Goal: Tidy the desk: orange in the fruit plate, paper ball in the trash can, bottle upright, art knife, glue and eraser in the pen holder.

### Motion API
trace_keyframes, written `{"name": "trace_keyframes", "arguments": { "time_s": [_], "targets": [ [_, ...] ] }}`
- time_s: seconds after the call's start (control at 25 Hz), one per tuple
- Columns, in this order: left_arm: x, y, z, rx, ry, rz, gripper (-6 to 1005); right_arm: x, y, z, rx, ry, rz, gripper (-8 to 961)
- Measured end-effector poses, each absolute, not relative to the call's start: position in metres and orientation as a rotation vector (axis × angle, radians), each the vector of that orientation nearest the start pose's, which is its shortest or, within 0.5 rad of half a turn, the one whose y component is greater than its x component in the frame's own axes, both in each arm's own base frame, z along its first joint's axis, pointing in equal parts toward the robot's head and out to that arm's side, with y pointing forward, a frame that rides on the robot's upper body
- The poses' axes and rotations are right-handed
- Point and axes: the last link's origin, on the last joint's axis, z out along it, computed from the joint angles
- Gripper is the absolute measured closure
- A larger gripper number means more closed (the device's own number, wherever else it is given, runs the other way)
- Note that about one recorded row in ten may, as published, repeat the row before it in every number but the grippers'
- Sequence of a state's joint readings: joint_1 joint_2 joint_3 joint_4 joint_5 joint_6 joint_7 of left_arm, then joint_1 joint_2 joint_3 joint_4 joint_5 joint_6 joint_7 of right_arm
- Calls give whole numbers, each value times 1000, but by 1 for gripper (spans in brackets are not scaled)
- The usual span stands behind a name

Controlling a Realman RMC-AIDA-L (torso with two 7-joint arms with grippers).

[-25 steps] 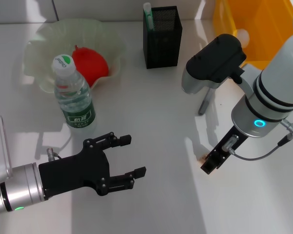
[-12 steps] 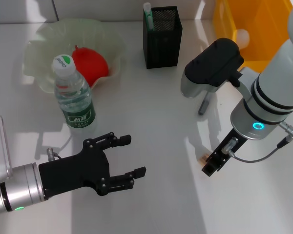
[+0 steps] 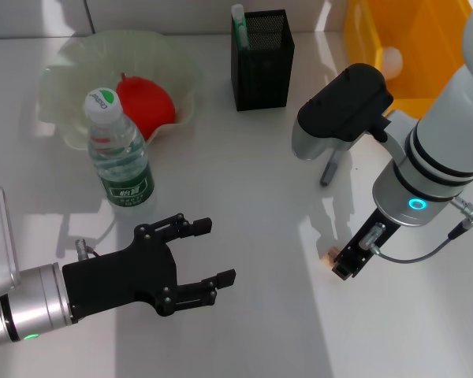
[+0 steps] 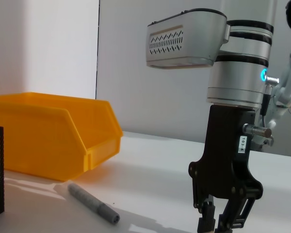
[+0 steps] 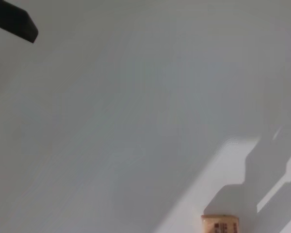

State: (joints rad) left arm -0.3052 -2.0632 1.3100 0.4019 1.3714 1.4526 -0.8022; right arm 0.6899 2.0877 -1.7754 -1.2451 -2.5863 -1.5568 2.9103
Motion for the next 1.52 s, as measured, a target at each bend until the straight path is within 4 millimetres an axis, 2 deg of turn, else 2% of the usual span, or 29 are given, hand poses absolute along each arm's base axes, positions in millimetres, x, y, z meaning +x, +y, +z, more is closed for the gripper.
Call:
{"name": "trace_keyframes", "arguments": {
  "time_s": [0.16,0.28,0.32,0.4,0.48,0.52,0.56,0.6,0.68,0.72,0.76,0.84,0.92,0.96,1.0,1.08,1.12,1.16,1.28,1.32,1.44,1.52],
  "targets": [
    [-290,245,-67,-2712,-322,-835,199,161,321,-67,-2578,998,-820,709],
    [-290,245,-67,-2712,-322,-835,199,155,322,-62,-2583,985,-786,708],
    [-290,245,-67,-2712,-322,-835,199,150,324,-53,-2581,981,-745,708],
    [-290,245,-67,-2712,-322,-835,199,147,325,-48,-2576,975,-724,708],
    [-290,245,-67,-2713,-322,-835,199,139,330,-33,-2549,948,-680,709],
    [-289,245,-67,-2713,-321,-836,199,130,337,-18,-2513,916,-628,709],
    [-289,245,-67,-2713,-321,-836,199,130,337,-18,-2513,916,-628,709],
    [-289,246,-67,-2714,-319,-837,199,124,341,-9,-2491,898,-593,709],
    [-288,246,-67,-2714,-316,-838,199,110,351,11,-2442,846,-502,709],
    [-287,247,-68,-2715,-314,-840,199,97,361,28,-2401,793,-404,709],
    [-287,247,-68,-2715,-314,-840,199,97,361,28,-2401,793,-404,709],
    [-286,248,-68,-2716,-310,-842,199,85,373,43,-2364,748,-300,709],
    [-285,249,-68,-2717,-305,-845,199,74,393,56,-2327,711,-192,709],
    [-285,249,-68,-2717,-305,-845,199,74,393,56,-2327,711,-192,709],
    [-285,249,-68,-2717,-304,-847,199,72,406,59,-2314,701,-152,709],
    [-284,249,-68,-2716,-302,-850,199,72,414,58,-2310,696,-138,708],
    [-284,250,-68,-2715,-301,-849,199,72,427,57,-2303,694,-119,708],
    [-284,250,-68,-2715,-301,-849,199,72,427,57,-2303,694,-119,708],
    [-284,251,-68,-2717,-298,-847,199,74,447,53,-2302,712,-103,708],
    [-284,251,-68,-2716,-297,-847,199,75,458,48,-2313,724,-102,708],
    [-284,251,-68,-2716,-297,-847,199,75,467,43,-2326,724,-99,708],
    [-283,252,-68,-2715,-295,-847,199,78,478,32,-2336,718,-95,708]
  ]
}}
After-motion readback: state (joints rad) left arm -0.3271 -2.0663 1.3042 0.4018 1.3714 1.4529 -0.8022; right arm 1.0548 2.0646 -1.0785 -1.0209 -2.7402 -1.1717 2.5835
